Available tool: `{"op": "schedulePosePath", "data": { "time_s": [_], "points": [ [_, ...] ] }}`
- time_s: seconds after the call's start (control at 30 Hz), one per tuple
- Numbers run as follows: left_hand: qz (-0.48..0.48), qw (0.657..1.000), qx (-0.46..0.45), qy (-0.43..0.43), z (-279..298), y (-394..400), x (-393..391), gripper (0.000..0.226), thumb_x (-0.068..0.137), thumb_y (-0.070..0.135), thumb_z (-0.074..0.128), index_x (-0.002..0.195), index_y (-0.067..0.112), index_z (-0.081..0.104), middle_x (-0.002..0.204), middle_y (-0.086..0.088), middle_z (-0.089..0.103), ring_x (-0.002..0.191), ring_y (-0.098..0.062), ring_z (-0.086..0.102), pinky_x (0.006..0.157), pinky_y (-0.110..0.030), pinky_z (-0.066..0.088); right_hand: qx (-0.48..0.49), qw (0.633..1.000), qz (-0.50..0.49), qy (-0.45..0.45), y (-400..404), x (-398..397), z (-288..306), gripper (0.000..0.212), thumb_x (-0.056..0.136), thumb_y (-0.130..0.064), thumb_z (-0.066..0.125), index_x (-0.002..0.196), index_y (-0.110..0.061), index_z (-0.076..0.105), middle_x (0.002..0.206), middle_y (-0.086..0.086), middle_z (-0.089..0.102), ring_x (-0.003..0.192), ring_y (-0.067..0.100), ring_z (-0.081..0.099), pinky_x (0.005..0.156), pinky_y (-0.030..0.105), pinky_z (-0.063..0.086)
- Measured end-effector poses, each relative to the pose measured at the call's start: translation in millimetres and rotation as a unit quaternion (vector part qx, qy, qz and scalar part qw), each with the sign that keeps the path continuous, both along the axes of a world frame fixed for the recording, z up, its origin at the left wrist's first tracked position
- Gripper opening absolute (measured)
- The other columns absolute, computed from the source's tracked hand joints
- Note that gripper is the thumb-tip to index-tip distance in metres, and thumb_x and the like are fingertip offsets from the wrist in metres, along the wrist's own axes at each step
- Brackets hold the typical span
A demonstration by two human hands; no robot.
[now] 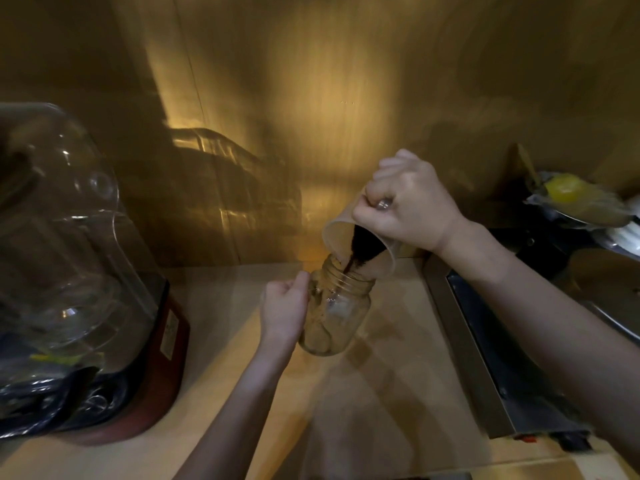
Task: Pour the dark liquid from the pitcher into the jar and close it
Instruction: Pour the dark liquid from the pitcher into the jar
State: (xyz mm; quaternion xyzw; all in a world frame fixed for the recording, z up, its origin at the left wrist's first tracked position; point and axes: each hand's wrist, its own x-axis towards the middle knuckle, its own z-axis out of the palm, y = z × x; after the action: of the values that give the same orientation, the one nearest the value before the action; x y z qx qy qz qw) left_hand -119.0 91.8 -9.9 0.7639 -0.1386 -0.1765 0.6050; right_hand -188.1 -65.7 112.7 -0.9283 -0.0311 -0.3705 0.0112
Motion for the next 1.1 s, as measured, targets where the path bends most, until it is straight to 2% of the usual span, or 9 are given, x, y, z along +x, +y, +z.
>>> {"op": "schedulePosePath", "data": {
  "time_s": [0.07, 0.27, 0.4, 0.57, 0.67, 0.77, 0.97, 1.1],
  "points": [
    [0.009, 1.000, 0.002, -0.002, -1, 0, -1, 0.034, 0.073, 0.033, 0.050, 0.048, 0.012, 0.042, 0.053, -0.010, 0.032, 0.054, -0.021, 0.028, 0.057, -0.036, 0.026, -0.002, 1.000, -0.002, -0.005, 0, 0, 0, 0.039, 0.074, -0.019, 0.050, 0.038, -0.005, 0.050, 0.038, 0.003, 0.043, 0.046, 0.014, 0.034, 0.059, 0.026, 0.028],
    [0.015, 1.000, 0.002, 0.017, -1, -1, -3, 0.031, 0.062, 0.041, 0.045, 0.048, 0.013, 0.042, 0.057, -0.012, 0.034, 0.057, -0.023, 0.032, 0.059, -0.037, 0.029, -0.015, 1.000, 0.006, -0.001, 0, 0, 1, 0.038, 0.074, -0.020, 0.050, 0.039, -0.007, 0.051, 0.044, -0.006, 0.035, 0.047, 0.013, 0.034, 0.060, 0.026, 0.029],
    [0.022, 1.000, 0.003, 0.005, 0, -3, -3, 0.032, 0.062, 0.041, 0.045, 0.044, 0.014, 0.038, 0.059, -0.015, 0.032, 0.059, -0.025, 0.031, 0.059, -0.038, 0.029, -0.032, 0.999, 0.008, -0.007, -2, -1, 2, 0.036, 0.074, -0.019, 0.051, 0.040, -0.008, 0.051, 0.039, 0.003, 0.046, 0.048, 0.013, 0.036, 0.060, 0.025, 0.028],
    [0.007, 1.000, 0.004, -0.001, 0, -3, -4, 0.034, 0.063, 0.042, 0.044, 0.043, 0.015, 0.039, 0.056, -0.015, 0.034, 0.057, -0.025, 0.033, 0.059, -0.038, 0.030, -0.042, 0.999, 0.012, -0.026, -2, -1, 3, 0.035, 0.072, -0.012, 0.054, 0.038, -0.010, 0.046, 0.037, 0.007, 0.047, 0.045, 0.016, 0.038, 0.060, 0.026, 0.030],
    [0.005, 1.000, -0.001, 0.004, 0, -4, -5, 0.033, 0.064, 0.042, 0.044, 0.043, 0.016, 0.040, 0.051, -0.009, 0.035, 0.054, -0.024, 0.034, 0.059, -0.036, 0.030, -0.055, 0.998, 0.010, -0.021, -4, -1, 3, 0.035, 0.072, -0.011, 0.055, 0.038, -0.009, 0.047, 0.037, 0.007, 0.047, 0.044, 0.018, 0.040, 0.060, 0.025, 0.030],
    [0.012, 1.000, -0.005, -0.003, 1, -7, -6, 0.035, 0.070, 0.039, 0.047, 0.047, 0.014, 0.041, 0.056, -0.014, 0.033, 0.057, -0.024, 0.032, 0.059, -0.037, 0.029, -0.061, 0.998, 0.010, -0.020, -5, -2, 3, 0.035, 0.072, -0.011, 0.054, 0.038, -0.009, 0.046, 0.037, 0.008, 0.048, 0.043, 0.022, 0.043, 0.059, 0.027, 0.030],
    [0.009, 1.000, -0.016, -0.005, 5, -10, -8, 0.036, 0.078, 0.033, 0.050, 0.048, 0.014, 0.040, 0.057, -0.011, 0.033, 0.056, -0.023, 0.031, 0.058, -0.035, 0.028, -0.074, 0.997, 0.011, -0.034, -8, -3, 10, 0.036, 0.071, -0.010, 0.054, 0.037, -0.011, 0.045, 0.036, 0.008, 0.046, 0.042, 0.020, 0.041, 0.059, 0.025, 0.027],
    [0.002, 1.000, -0.019, -0.014, 8, -12, -10, 0.036, 0.073, 0.036, 0.048, 0.046, 0.015, 0.038, 0.054, -0.009, 0.032, 0.053, -0.022, 0.030, 0.057, -0.035, 0.027, -0.088, 0.996, 0.016, -0.021, -8, -3, 9, 0.035, 0.070, -0.007, 0.057, 0.037, -0.009, 0.046, 0.036, 0.007, 0.048, 0.041, 0.022, 0.043, 0.060, 0.024, 0.027]
  ]
}}
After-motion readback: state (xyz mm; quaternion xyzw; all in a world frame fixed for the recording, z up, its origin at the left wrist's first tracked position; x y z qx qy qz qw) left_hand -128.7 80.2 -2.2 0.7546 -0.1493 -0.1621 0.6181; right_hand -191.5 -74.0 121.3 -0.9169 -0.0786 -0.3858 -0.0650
